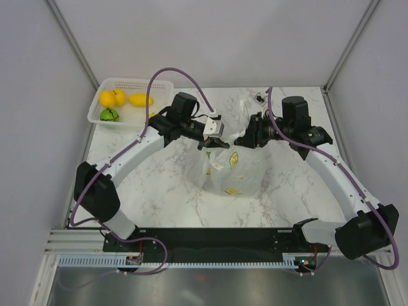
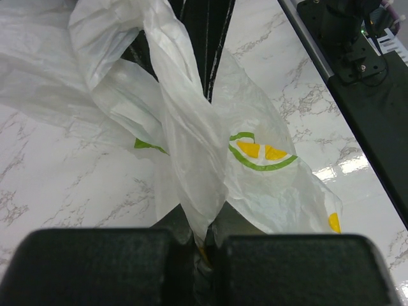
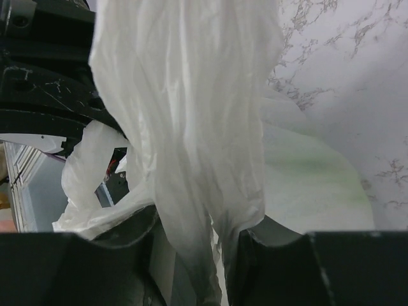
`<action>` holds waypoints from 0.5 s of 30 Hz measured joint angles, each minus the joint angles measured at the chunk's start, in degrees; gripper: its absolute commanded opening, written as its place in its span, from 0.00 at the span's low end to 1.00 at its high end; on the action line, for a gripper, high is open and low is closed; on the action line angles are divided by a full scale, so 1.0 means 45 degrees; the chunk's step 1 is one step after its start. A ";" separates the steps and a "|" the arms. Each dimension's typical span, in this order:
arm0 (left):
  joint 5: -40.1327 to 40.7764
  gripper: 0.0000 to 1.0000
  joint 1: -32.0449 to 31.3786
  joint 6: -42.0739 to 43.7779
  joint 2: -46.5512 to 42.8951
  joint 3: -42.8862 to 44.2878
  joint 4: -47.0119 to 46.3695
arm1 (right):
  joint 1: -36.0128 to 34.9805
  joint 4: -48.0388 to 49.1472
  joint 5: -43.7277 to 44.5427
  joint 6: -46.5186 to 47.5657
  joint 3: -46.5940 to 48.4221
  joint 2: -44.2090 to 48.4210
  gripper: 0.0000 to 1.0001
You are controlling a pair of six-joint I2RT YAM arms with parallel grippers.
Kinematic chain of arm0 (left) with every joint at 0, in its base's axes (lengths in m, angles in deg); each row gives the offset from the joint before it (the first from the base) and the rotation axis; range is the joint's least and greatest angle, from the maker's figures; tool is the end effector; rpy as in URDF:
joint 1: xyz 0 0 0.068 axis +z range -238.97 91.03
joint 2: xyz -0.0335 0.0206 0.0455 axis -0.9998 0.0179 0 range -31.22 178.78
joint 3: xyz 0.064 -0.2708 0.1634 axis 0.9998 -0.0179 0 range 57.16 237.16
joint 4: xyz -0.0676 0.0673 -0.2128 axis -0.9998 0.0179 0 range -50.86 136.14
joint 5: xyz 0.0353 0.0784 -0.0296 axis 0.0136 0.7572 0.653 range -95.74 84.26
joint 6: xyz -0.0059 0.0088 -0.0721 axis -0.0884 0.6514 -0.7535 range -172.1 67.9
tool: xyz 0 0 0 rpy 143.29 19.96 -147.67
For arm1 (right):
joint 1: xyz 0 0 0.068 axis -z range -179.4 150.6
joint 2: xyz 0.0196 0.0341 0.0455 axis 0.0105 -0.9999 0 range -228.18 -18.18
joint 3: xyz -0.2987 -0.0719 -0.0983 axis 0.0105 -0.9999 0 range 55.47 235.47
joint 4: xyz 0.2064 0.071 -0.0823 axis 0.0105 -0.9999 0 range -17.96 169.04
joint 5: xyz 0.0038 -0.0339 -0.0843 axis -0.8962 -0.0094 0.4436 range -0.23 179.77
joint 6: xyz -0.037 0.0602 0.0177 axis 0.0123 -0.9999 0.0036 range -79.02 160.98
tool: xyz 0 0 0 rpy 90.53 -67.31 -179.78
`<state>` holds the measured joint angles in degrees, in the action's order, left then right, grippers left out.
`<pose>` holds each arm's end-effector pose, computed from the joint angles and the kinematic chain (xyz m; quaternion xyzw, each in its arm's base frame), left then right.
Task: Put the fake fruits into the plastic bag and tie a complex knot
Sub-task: Tie the plastic bag at the center of the board.
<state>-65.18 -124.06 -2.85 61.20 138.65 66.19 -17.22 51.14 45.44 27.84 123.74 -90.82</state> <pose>0.2466 -0.2370 0.3823 0.6851 0.4325 -0.3952 0.4329 0.2192 0.1149 0.3952 -0.2151 0.8030 0.4377 0.3426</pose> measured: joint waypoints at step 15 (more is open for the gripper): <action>0.0126 0.02 -0.0170 0.0316 -0.0301 -0.0627 0.0151 | 0.0015 -0.0136 0.0325 0.0034 -0.0860 0.0724 0.38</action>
<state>-64.61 -124.83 -1.42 59.85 135.83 66.87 -17.16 50.53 46.90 27.99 119.87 -87.56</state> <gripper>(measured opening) 0.033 0.446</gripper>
